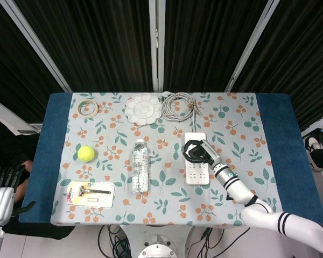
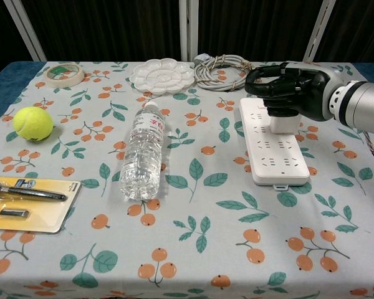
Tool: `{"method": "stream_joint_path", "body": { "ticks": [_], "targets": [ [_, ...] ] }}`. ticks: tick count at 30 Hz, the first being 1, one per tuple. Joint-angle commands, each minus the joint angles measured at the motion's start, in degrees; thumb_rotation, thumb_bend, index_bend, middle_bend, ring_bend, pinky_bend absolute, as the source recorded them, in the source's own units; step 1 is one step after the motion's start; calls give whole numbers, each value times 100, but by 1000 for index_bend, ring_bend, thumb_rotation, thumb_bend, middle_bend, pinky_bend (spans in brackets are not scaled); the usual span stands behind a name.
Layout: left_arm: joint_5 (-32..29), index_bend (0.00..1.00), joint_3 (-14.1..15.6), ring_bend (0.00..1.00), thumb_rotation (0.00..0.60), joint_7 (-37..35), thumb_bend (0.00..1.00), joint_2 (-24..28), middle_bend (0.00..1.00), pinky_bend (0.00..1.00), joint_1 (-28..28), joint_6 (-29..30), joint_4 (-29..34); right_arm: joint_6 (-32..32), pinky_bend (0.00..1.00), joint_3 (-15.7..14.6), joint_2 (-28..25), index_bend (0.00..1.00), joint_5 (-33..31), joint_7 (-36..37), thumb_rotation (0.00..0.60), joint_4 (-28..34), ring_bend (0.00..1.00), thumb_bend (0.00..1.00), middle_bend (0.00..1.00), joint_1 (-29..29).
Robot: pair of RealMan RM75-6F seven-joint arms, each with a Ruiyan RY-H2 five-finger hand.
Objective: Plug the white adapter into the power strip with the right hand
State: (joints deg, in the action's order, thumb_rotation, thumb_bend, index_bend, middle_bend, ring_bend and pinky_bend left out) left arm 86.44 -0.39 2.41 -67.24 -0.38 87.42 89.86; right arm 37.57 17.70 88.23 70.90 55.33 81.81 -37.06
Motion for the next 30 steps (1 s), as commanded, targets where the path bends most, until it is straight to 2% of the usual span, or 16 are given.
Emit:
{"method": "stream_joint_path", "body": {
  "ticks": [1,23,30],
  "targets": [
    [-5,63,1,0,600,-5,83,-4,0,0,4,1,-6,-15,1000,-21,24,1000,-2,-34,600,-1,1000,734,952,-15],
    [0,63,16,0,600,-99,84,-51,0,0,11,-7,-104,35,1000,-70,77,1000,-27,-143,600,-68,1000,736,952,31],
    [21,63,14,0,600,-123,83,-42,0,0,15,19,-118,262,1000,-19,-187,1000,208,-110,600,333,1000,737,952,121]
  ]
}}
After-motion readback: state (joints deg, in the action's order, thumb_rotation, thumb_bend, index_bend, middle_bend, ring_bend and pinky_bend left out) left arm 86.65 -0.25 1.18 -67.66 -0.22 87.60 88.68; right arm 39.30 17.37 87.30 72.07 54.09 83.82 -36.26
